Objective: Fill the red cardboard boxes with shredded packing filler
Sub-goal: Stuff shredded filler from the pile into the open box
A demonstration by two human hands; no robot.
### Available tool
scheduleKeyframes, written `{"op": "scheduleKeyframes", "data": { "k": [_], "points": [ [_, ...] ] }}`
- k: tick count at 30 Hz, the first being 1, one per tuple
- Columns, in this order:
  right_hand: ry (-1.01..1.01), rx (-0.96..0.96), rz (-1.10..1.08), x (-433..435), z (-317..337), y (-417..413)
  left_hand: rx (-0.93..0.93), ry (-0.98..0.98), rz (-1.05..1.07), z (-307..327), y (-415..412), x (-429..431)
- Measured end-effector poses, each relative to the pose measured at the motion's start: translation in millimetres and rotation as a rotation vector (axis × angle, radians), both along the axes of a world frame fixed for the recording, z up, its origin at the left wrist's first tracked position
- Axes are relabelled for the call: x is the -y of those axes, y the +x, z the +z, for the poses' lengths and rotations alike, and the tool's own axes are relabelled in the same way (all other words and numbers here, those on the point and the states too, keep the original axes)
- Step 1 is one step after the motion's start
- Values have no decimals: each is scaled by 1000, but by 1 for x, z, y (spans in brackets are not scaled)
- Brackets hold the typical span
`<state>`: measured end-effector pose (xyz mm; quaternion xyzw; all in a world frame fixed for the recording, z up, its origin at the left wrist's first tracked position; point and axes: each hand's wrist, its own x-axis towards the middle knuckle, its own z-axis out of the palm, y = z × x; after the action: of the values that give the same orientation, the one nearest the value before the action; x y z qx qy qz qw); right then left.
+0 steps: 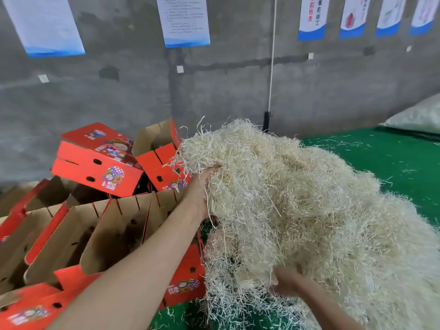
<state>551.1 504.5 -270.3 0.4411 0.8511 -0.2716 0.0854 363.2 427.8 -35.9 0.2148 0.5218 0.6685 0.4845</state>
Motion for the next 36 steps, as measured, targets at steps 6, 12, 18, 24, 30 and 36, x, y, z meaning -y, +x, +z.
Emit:
{"op": "scheduleKeyframes", "data": {
  "k": [6,12,18,24,30,36],
  "points": [
    [-39,-581,-128,1,127,-21,-27,-12,-39,-2,-12,0],
    [-331,-763,-105,32,124,-66,-49,126,-155,2,-13,8],
    [-449,-1152,-569,-4,116,-47,-739,-168,-372,-11,-39,19],
    [-264,-1170,-425,-9,135,-47,-1647,-642,-799,-71,-10,0],
    [72,-850,-203,-2,113,-42,-1813,-205,184,-53,-17,-15],
    [415,-633,-117,-7,77,-45,-1858,-8,282,-38,-16,-17]
  ]
}}
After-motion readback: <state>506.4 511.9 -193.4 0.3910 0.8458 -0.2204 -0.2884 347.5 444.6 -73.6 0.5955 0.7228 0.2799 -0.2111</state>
